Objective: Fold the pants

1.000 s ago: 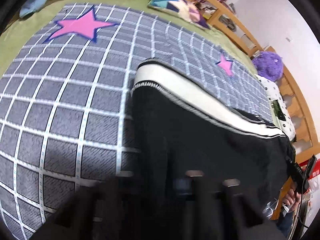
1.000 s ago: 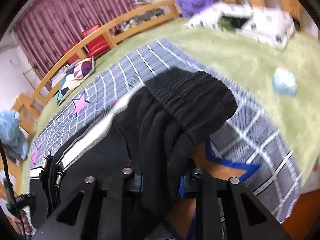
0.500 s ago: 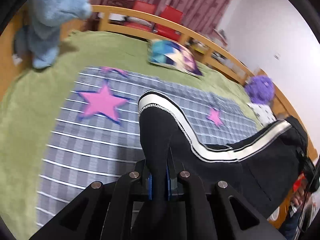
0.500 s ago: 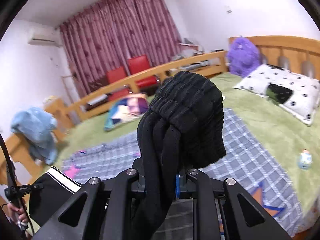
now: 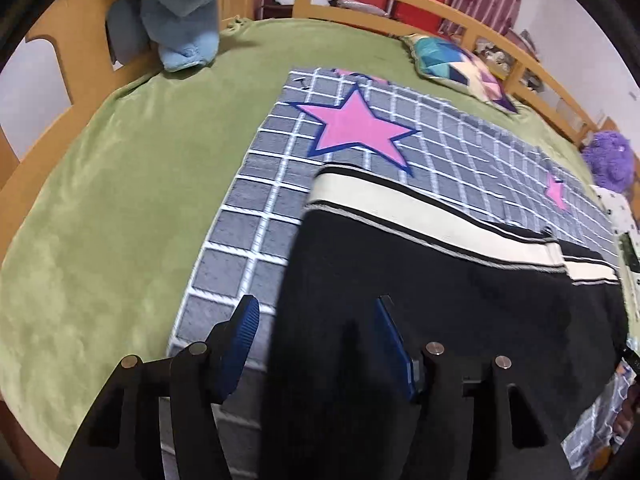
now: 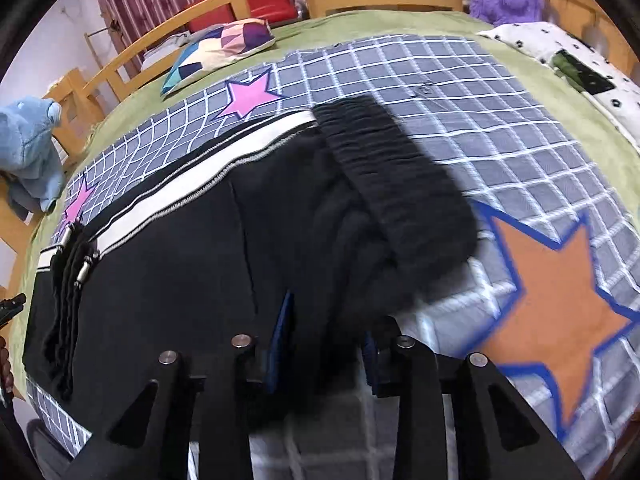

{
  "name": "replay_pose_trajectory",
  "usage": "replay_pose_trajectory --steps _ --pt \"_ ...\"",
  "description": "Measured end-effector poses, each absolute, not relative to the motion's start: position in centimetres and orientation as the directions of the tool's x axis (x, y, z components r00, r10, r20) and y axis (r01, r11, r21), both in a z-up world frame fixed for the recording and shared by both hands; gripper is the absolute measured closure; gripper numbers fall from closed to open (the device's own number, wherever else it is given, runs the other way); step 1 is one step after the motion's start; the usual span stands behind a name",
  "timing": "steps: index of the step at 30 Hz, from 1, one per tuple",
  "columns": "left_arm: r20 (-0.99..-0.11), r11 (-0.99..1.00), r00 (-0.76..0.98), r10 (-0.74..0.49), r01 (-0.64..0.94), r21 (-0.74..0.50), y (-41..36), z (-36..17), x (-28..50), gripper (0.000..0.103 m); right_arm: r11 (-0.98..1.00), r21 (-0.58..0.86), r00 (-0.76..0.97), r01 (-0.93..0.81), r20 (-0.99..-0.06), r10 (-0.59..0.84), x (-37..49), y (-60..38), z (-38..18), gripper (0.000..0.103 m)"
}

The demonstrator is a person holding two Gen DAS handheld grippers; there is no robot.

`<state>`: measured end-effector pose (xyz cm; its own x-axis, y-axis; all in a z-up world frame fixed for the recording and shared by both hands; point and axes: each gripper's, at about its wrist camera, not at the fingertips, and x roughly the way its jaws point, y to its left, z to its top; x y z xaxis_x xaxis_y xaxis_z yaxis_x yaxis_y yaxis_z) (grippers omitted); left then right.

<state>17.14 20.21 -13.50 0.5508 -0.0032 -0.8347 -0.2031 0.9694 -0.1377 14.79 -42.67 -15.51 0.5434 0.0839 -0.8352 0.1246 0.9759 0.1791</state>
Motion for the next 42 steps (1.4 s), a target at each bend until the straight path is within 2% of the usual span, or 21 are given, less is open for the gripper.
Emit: replay_pose_trajectory --steps 2,3,5,6,8,11,13,14,15,18,23,29,31,35,38,41,42 --pt "-0.818 0.970 0.574 -0.038 -0.174 -0.168 19.3 -12.7 16.3 0.045 0.983 0.134 0.576 0.125 -0.817 0.038 13.3 -43.0 -13.6 0.070" --pt "-0.810 0.972 0.582 -0.065 -0.148 -0.184 18.7 -12.4 15.9 0.041 0.985 0.125 0.610 0.122 -0.792 0.026 12.5 -42.9 -12.2 0.070" --pt "-0.802 0.974 0.591 -0.082 -0.124 -0.191 17.5 -12.4 15.0 0.036 0.987 0.117 0.672 0.111 -0.740 0.012 11.8 -42.4 -10.3 0.063" --pt "-0.803 0.976 0.591 -0.078 -0.119 -0.183 16.7 -12.8 14.5 0.036 0.989 0.111 0.696 0.093 -0.718 0.015 11.8 -41.7 -9.8 0.054" --pt "-0.815 0.979 0.574 -0.078 -0.109 -0.170 15.6 -14.5 13.7 0.035 0.993 0.110 0.724 0.033 -0.688 0.052 12.3 -40.2 -10.1 0.051" --pt "-0.854 0.986 0.519 -0.033 -0.122 -0.113 14.1 -17.9 12.4 0.036 0.997 0.076 0.678 0.002 -0.733 0.054 14.2 -38.3 -13.7 0.051" --pt "-0.838 0.994 0.545 0.030 -0.102 -0.031 12.9 -17.4 11.5 0.034 0.999 0.010 0.603 0.040 -0.798 -0.016 15.9 -37.7 -17.0 0.051" --pt "-0.841 0.995 0.540 0.033 -0.098 -0.024 12.7 -17.0 11.2 0.031 0.999 0.006 0.612 0.048 -0.790 -0.025 15.7 -37.5 -17.4 0.051" --pt "-0.839 0.994 0.543 0.021 -0.099 -0.039 12.7 -16.8 10.8 0.030 0.998 0.003 0.636 0.061 -0.771 -0.036 15.2 -37.4 -17.0 0.051" --pt "-0.834 0.991 0.552 0.003 -0.111 -0.070 13.1 -16.6 10.2 0.029 0.998 0.036 0.606 0.056 -0.796 -0.006 14.8 -37.3 -16.2 0.050" --pt "-0.821 0.988 0.570 -0.020 -0.114 -0.103 13.4 -17.0 9.2 0.024 0.999 0.006 0.588 0.054 -0.808 -0.026 13.8 -35.9 -15.1 0.050" --pt "-0.794 0.990 0.606 -0.047 -0.079 -0.119 13.7 -16.8 7.8 0.026 0.999 0.040 0.618 0.007 -0.785 0.027 11.1 -32.3 -13.6 0.050" --pt "-0.774 0.981 0.629 -0.067 -0.098 -0.165 14.9 -16.2 6.6 0.035 1.000 0.022 0.638 0.003 -0.770 0.015 10.5 -31.0 -12.8 0.050" --pt "-0.756 0.947 0.647 -0.099 -0.172 -0.272 18.3 -15.8 4.5 0.038 0.998 0.039 0.695 -0.050 -0.716 0.062 9.2 -28.3 -11.6 0.050" --pt "-0.762 0.919 0.631 -0.145 -0.199 -0.339 20.1 -16.4 3.9 0.039 0.986 0.104 0.648 -0.127 -0.744 0.162 9.2 -26.7 -13.4 0.052" --pt "-0.776 0.901 0.613 -0.150 -0.239 -0.363 21.1 -17.1 3.8 0.039 0.987 0.063 0.555 -0.149 -0.821 0.136 9.3 -25.1 -18.0 0.052" --pt "-0.777 0.896 0.611 -0.154 -0.245 -0.370 21.3 -17.3 3.8 0.039 0.987 0.037 0.590 -0.154 -0.798 0.121 8.6 -24.9 -18.6 0.051"
